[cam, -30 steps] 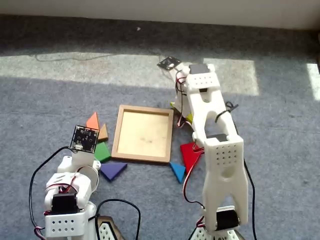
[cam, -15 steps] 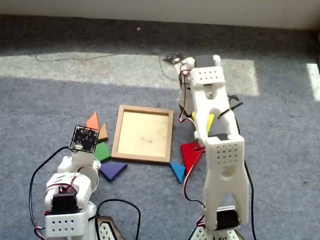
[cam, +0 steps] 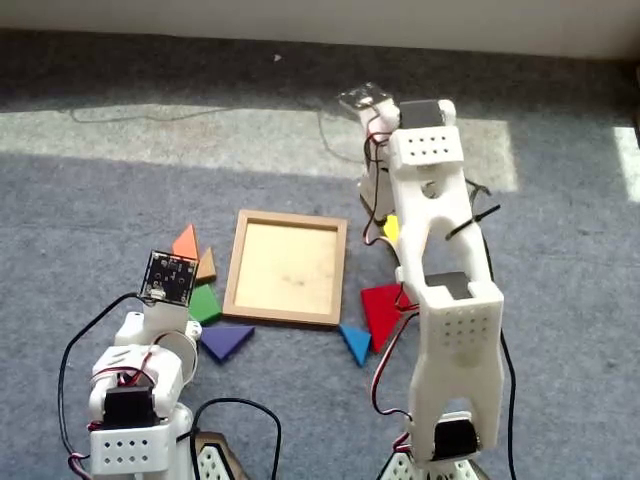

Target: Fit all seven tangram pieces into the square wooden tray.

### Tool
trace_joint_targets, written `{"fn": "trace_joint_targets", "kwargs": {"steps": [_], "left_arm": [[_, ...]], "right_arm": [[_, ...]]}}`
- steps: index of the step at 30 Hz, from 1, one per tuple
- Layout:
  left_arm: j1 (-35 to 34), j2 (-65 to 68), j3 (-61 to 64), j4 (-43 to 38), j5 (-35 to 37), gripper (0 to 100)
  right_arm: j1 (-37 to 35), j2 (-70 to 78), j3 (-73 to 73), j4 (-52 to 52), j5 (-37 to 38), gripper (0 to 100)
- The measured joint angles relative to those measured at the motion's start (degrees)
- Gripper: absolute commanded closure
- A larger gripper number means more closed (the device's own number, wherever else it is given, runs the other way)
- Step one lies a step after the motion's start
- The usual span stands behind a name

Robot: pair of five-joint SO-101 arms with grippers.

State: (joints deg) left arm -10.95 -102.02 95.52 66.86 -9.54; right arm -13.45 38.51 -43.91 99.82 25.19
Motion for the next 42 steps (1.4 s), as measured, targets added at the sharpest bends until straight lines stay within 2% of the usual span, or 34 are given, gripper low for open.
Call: {"fn": "trace_joint_targets", "kwargs": {"steps": [4,9,18,20,25,27,36,42], "left_arm": [[0.00,0.00,0.00,0.00,0.00,92],[0.00,0.00,0.00,0.00,0.00,92],[0.00,0.00,0.00,0.00,0.00,92],[0.00,0.00,0.00,0.00,0.00,92],[0.00,0.00,0.00,-0.09,0.00,92],[0.00,0.00,0.00,-0.35,0.00,92],[0.00,0.00,0.00,-0.44,0.00,92],[0.00,0.00,0.00,-0.53,0.00,92]], "right_arm": [[0.26,-0.26,5.36,-1.76,-3.16,57.5],[1.93,0.44,11.96,-9.85,-6.07,57.6],[1.58,7.74,12.40,-12.84,-9.05,57.8],[1.58,8.00,12.31,-12.84,-9.32,61.1],[1.58,8.00,12.31,-12.84,-9.49,82.4],[1.58,8.00,12.31,-12.84,-9.49,87.2],[2.20,7.65,12.04,-13.71,-9.49,88.2],[1.58,4.48,11.08,-7.65,-9.49,88.2]]}}
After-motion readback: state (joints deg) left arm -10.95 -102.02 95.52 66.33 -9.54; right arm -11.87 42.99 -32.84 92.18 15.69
